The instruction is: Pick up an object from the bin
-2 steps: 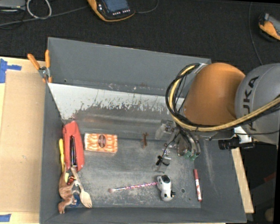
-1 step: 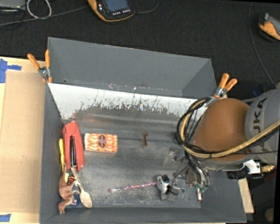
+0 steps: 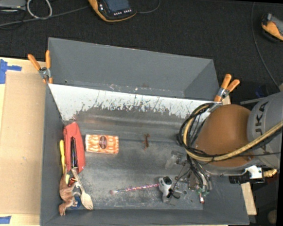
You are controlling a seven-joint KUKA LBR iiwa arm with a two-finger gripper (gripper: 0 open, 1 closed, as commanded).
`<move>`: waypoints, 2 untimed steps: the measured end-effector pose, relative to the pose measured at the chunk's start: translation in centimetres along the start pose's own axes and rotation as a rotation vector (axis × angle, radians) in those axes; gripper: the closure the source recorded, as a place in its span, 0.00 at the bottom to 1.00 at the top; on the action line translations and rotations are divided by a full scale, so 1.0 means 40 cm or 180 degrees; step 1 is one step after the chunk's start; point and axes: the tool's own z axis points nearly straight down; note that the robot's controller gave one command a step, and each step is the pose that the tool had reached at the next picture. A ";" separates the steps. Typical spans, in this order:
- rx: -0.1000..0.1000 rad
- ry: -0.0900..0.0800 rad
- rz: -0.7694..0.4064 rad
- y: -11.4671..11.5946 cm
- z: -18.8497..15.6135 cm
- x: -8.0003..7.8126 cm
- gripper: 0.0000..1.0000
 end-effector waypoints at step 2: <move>0.0000 0.0002 -0.0034 0.027 0.101 0.019 0.00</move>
Offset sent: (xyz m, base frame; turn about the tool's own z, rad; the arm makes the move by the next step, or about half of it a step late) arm -0.0062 0.0135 -0.0449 -0.0085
